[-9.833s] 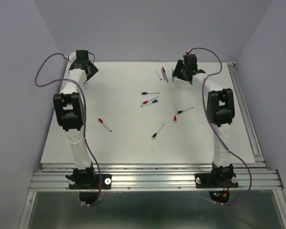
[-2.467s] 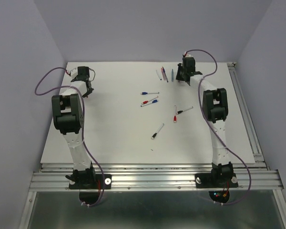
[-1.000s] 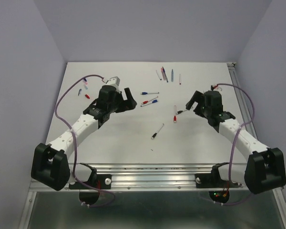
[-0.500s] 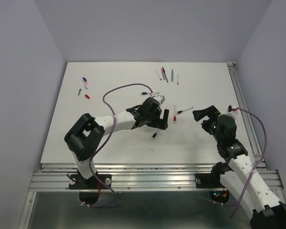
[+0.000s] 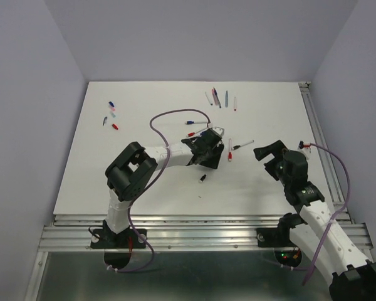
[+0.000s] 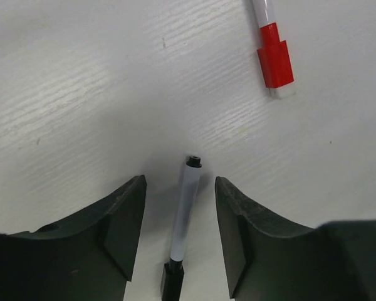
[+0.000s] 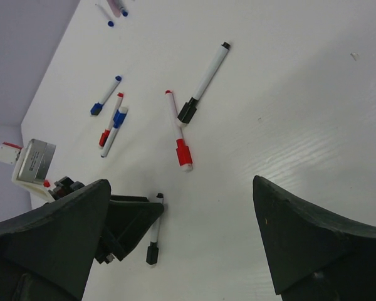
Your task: Open the pen caps
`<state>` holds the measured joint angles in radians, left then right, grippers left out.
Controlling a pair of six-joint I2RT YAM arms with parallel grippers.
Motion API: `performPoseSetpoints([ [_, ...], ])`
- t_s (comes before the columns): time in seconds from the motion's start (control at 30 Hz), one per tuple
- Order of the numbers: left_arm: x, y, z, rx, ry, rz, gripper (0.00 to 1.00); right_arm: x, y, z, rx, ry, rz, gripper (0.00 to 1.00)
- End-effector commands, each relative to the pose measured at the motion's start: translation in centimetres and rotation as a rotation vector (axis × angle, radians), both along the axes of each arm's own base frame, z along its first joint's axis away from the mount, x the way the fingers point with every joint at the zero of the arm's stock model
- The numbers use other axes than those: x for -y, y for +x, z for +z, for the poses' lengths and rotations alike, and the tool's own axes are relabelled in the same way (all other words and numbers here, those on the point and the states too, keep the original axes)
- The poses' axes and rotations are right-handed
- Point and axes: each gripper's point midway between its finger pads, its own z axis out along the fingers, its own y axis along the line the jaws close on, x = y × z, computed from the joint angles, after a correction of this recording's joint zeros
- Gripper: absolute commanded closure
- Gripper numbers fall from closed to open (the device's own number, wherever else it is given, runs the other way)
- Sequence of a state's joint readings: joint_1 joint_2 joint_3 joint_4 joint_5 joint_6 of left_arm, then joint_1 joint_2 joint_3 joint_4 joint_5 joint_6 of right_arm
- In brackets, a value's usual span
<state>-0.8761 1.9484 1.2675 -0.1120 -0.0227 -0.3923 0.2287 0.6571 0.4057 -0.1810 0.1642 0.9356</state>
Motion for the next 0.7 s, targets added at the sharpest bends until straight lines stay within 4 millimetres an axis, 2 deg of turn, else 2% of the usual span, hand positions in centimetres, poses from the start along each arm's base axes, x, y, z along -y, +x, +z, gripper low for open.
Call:
performPoseSetpoints([
  [0.0, -1.0, -1.0, -1.4, -0.003, 0.127, 0.000, 0.47, 1.5, 0.2, 0.3, 0.001, -0.031, -0.082, 0.00],
  [0.03, -1.2, -1.0, -1.8, -0.007, 0.145, 0.007, 0.59, 1.7, 0.2, 0.2, -0.001, -0.035, -0.089, 0.00],
  [0.1, -1.6, -1.2, -2.2, -0.002, 0.183, 0.015, 0.63, 2.1, 0.1, 0.0, -0.011, -0.045, -0.108, 0.00],
  [0.17, -2.3, -1.6, -2.7, -0.004, 0.227, 0.019, 0.73, 2.3, 0.0, 0.0, -0.013, -0.052, -0.118, 0.00],
  [0.33, -3.1, -2.9, -3.5, -0.014, 0.275, 0.016, 0.82, 2.3, -0.1, -0.1, -0.021, -0.056, -0.114, 0.00],
  [0.37, -3.2, -3.0, -3.7, -0.016, 0.281, 0.020, 0.89, 2.3, -0.1, -0.3, -0.024, -0.057, -0.112, 0.00],
  [0.43, -3.6, -3.0, -3.8, -0.015, 0.292, 0.036, 0.93, 1.9, -0.1, -0.4, -0.032, -0.071, -0.081, 0.00],
  [0.47, -3.8, -3.1, -3.8, -0.018, 0.296, 0.052, 0.99, 1.6, -0.1, -0.3, -0.031, -0.075, -0.058, 0.00],
  [0.6, -4.8, -2.2, -2.5, 0.019, 0.281, 0.153, 1.00, -1.9, -0.2, 0.9, 0.007, -0.069, 0.174, 0.00],
  [0.63, -5.2, -1.7, -2.0, 0.038, 0.274, 0.189, 1.00, -4.3, -0.7, 1.7, 0.035, -0.028, 0.308, 0.00],
  [0.67, -5.2, -1.2, -0.8, 0.055, 0.243, 0.219, 1.00, -5.3, -1.0, 1.5, 0.031, -0.006, 0.370, 0.00],
])
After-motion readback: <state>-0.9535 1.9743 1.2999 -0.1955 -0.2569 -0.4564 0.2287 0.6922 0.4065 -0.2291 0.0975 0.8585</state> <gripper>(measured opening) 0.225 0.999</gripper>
